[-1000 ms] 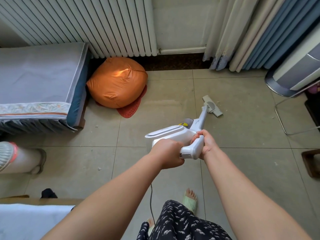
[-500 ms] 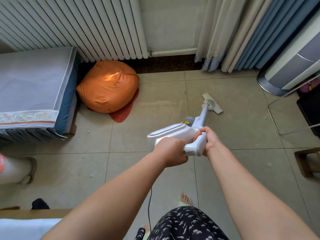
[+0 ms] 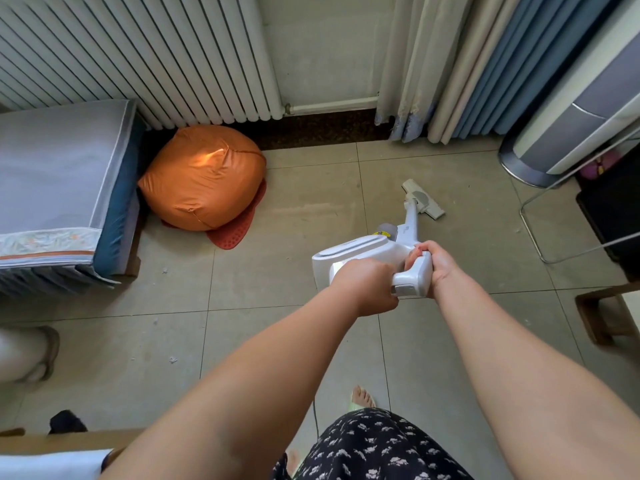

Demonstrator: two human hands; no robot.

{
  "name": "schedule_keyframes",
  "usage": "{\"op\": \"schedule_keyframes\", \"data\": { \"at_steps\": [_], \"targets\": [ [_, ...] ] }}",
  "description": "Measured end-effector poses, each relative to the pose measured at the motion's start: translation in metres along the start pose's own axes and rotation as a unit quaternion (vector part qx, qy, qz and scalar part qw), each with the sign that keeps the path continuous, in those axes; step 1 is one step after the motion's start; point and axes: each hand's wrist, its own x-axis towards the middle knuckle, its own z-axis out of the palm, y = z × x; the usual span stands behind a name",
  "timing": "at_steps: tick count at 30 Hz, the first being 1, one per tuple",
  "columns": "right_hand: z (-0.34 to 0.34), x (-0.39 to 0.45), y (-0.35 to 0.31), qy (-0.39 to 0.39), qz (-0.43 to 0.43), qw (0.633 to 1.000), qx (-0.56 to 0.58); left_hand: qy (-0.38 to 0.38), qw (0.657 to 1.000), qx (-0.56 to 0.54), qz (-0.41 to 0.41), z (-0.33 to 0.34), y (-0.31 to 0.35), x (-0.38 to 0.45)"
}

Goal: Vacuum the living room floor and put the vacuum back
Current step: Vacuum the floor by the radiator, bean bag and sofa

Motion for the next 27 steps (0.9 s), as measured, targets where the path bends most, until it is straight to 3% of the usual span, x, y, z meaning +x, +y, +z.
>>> {"op": "schedule_keyframes", "data": {
  "at_steps": [16,27],
  "targets": [
    [-0.024,-0.056,0.133,-0.004,-0.01,0.999,0.053,-0.02,0.998,0.044,0.047,0.018,-0.027,-0.125],
    [-0.044,-0.053,0.115,-0.017,-0.006,0.998,0.058,-0.019,0.997,0.054,0.054,0.03,-0.008,-0.113]
  ]
}}
